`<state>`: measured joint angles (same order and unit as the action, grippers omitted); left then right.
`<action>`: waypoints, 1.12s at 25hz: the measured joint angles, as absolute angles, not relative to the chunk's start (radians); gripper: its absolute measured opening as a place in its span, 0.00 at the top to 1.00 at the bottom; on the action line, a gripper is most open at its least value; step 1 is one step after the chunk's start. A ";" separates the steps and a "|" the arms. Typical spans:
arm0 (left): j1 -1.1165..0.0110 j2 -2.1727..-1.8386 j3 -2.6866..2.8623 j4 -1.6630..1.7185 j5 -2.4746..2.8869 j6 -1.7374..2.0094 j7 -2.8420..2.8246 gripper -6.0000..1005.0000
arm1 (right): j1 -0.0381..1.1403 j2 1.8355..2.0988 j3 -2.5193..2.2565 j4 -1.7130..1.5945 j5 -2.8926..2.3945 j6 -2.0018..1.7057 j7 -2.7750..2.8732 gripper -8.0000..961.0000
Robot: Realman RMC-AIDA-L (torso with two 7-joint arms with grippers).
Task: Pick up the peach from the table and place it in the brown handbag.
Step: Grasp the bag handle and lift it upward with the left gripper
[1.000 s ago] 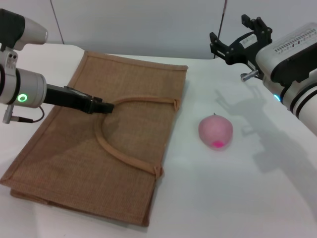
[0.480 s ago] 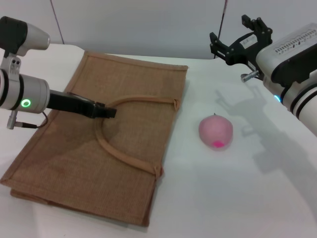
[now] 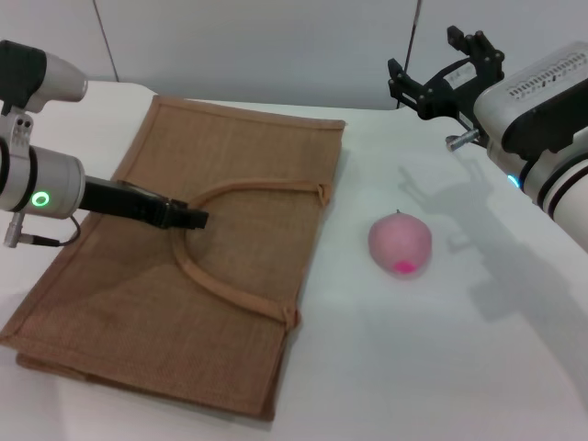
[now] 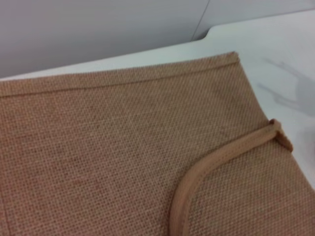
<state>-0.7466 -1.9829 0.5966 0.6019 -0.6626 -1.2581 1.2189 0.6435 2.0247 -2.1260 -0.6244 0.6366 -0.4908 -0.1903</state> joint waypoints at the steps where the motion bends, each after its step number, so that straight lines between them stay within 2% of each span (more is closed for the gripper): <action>1: -0.746 -1.983 0.596 0.602 -0.655 -1.258 1.217 0.55 | 0.644 2.025 -2.126 -0.624 0.637 -0.491 -0.190 0.08; 15: -0.758 -1.962 0.587 0.635 -0.626 -1.244 1.205 0.55 | 0.643 2.025 -2.126 -0.620 0.637 -0.491 -0.190 0.08; 28: -0.771 -1.973 0.593 0.662 -0.633 -1.268 1.192 0.55 | 0.647 2.023 -2.126 -0.624 0.635 -0.491 -0.190 0.08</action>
<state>-0.7712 -1.9727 0.5931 0.6620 -0.6329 -1.2679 1.1918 0.6467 2.0232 -2.1260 -0.6236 0.6352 -0.4909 -0.1903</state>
